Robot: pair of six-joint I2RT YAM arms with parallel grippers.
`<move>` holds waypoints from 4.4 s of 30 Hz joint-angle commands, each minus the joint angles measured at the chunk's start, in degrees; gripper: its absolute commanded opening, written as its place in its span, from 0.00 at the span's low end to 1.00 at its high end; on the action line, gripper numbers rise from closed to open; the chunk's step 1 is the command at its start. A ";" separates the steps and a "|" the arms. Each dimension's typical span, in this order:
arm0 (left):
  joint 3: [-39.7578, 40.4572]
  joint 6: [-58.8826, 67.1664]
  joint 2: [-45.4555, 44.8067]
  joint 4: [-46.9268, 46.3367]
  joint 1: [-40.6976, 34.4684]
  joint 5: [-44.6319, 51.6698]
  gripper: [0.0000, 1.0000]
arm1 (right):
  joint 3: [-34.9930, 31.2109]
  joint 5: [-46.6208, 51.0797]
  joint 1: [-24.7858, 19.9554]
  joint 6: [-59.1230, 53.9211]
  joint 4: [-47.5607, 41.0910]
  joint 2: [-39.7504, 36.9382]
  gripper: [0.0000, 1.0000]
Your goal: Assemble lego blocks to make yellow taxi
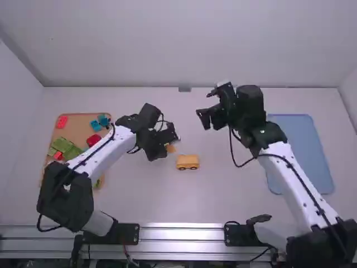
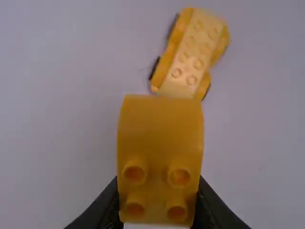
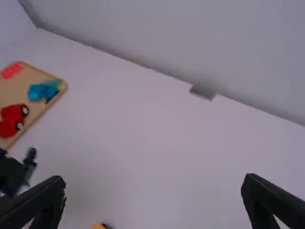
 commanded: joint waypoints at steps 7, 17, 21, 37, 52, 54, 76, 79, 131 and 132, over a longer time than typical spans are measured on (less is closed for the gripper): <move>-5.55 17.03 7.13 3.15 -1.62 -9.90 0.02 | 0.46 9.92 5.29 -1.57 -5.27 -1.22 0.99; -16.11 19.21 7.48 20.44 -1.95 -12.92 0.02 | -9.18 7.52 4.07 -2.60 2.84 -6.21 0.99; -19.28 19.08 7.48 26.49 -1.27 -12.68 0.10 | -14.53 1.40 2.47 -1.70 8.09 -8.96 0.99; -18.99 17.09 3.65 27.39 -0.20 -4.55 0.99 | -19.65 -12.98 -4.35 -4.02 16.68 -10.03 0.99; -22.60 23.23 2.34 30.82 21.27 41.64 0.99 | -21.24 -20.41 -11.28 -1.05 22.43 4.48 0.99; -23.15 21.46 2.36 31.10 21.20 40.81 0.99 | -21.27 -20.41 -11.80 -1.81 24.13 6.36 0.99; -28.33 33.77 18.82 48.72 22.86 44.17 0.95 | -21.27 -44.78 -12.26 -31.52 12.96 8.74 0.99; -28.33 33.83 19.93 49.57 23.12 44.26 0.70 | -21.29 -46.36 -12.28 -34.47 11.23 8.74 0.99; -28.37 -0.17 9.64 65.05 4.50 36.83 0.21 | -26.05 -55.89 -6.34 -51.04 58.21 53.75 0.96; -28.37 -0.59 10.32 65.99 4.28 37.27 0.21 | -26.34 -54.84 -5.88 -51.28 58.23 53.75 0.94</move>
